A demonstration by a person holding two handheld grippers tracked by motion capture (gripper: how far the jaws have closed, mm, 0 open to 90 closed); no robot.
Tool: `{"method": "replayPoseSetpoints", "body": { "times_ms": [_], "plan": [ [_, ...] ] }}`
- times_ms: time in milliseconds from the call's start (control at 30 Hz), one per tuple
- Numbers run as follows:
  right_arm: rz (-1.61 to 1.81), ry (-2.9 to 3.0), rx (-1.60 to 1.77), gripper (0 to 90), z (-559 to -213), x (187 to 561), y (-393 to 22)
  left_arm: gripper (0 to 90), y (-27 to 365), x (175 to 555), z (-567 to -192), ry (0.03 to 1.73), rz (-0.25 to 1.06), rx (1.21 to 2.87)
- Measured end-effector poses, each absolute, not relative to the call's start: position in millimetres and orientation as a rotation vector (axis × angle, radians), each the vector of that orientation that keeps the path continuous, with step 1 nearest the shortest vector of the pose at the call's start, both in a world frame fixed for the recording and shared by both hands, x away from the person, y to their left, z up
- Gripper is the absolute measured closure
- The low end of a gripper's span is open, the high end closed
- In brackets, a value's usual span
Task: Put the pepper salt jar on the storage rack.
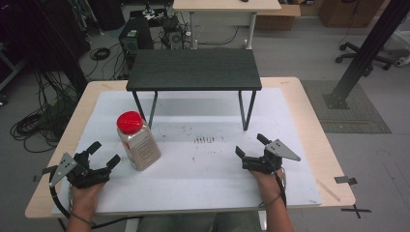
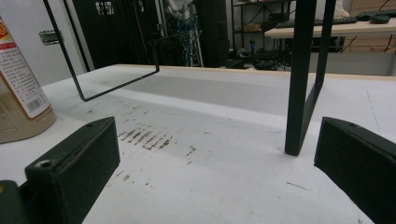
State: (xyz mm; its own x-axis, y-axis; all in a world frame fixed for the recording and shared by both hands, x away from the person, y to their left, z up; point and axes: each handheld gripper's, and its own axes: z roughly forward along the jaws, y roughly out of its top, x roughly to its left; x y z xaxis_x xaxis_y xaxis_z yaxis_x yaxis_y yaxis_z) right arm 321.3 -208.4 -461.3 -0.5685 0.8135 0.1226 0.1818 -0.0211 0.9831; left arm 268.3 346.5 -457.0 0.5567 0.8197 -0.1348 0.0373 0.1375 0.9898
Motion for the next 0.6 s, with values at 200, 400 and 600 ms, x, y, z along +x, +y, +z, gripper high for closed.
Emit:
{"method": "replayPoseSetpoints", "body": {
  "times_ms": [200,400,600],
  "plan": [
    [1.634,1.755,1.037,0.0,-461,321,-209,0.2,344,264,-452,0.791,0.651,1.360],
    [1.637,1.757,1.036,0.0,-461,321,-208,0.2,340,260,-444,0.743,0.628,1.402],
    [1.639,1.757,1.037,0.0,-461,321,-208,0.2,332,261,-440,0.724,0.632,1.466]
  ]
}}
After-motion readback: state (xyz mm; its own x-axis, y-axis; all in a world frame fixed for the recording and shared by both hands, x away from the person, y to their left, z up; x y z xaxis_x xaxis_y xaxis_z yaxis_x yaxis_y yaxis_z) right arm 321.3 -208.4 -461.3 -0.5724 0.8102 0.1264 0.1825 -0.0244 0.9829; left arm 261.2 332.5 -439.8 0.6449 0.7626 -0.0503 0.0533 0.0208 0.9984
